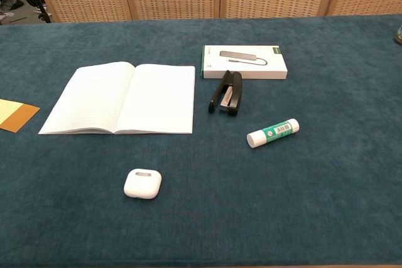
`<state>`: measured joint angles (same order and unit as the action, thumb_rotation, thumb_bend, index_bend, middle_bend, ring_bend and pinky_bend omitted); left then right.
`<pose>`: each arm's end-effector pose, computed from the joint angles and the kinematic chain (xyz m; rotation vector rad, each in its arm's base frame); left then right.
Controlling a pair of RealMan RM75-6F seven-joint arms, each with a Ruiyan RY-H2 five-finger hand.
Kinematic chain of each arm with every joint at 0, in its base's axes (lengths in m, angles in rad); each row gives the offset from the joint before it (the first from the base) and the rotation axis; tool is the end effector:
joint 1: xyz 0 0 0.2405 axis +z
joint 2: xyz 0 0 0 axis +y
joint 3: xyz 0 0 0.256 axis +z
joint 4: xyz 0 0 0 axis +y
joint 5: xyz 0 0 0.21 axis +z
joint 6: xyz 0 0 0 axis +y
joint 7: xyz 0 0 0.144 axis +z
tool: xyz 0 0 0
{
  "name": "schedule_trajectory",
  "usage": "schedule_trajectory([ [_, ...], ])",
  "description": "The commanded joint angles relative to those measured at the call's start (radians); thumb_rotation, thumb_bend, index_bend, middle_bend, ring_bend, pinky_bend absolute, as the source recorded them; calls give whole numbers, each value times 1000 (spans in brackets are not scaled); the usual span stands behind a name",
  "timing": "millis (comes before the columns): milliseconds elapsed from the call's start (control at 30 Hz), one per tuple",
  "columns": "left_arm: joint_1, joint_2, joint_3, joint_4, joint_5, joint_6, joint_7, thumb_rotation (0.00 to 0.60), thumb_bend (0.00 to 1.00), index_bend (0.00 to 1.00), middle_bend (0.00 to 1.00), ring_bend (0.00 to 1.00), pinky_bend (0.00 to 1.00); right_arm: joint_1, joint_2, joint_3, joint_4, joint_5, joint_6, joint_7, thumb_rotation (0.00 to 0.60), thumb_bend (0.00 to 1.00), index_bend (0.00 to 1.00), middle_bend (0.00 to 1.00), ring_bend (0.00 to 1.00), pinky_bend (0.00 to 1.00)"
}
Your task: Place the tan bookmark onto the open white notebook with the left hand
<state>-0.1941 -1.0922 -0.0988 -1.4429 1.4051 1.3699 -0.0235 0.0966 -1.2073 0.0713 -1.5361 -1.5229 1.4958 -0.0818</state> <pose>-0.3374 0.2310 0.1887 -1.4053 -0.7905 -0.7876 -0.3106 -0.1896 0.1407 1.4091 -0.8124 0.8943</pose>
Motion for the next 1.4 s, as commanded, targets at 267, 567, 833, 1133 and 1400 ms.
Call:
schedule_trajectory([
  [267,-144,46,27,108,40,-286,-222,600,213,278,203,89,58,1,-6,0,10,-6,5,5,600,131,382,63,0,0],
  [567,-267,2,79,279,66,-542,-332,600,218,278,203,89,58,4,-14,-1,18,-1,-3,-2,600,131,382,63,0,0],
  [833,-310,-84,96,421,63,-614,-314,600,225,278,203,88,58,5,-19,-1,25,2,-6,-5,600,131,382,63,0,0],
  [1133,-344,-196,112,598,100,-595,-308,600,231,270,203,88,58,7,-27,0,37,8,-10,-9,600,131,382,63,0,0],
  [1400,-365,-248,145,667,153,-559,-351,600,226,211,200,89,58,7,-33,4,45,10,-5,-6,600,131,382,63,0,0],
])
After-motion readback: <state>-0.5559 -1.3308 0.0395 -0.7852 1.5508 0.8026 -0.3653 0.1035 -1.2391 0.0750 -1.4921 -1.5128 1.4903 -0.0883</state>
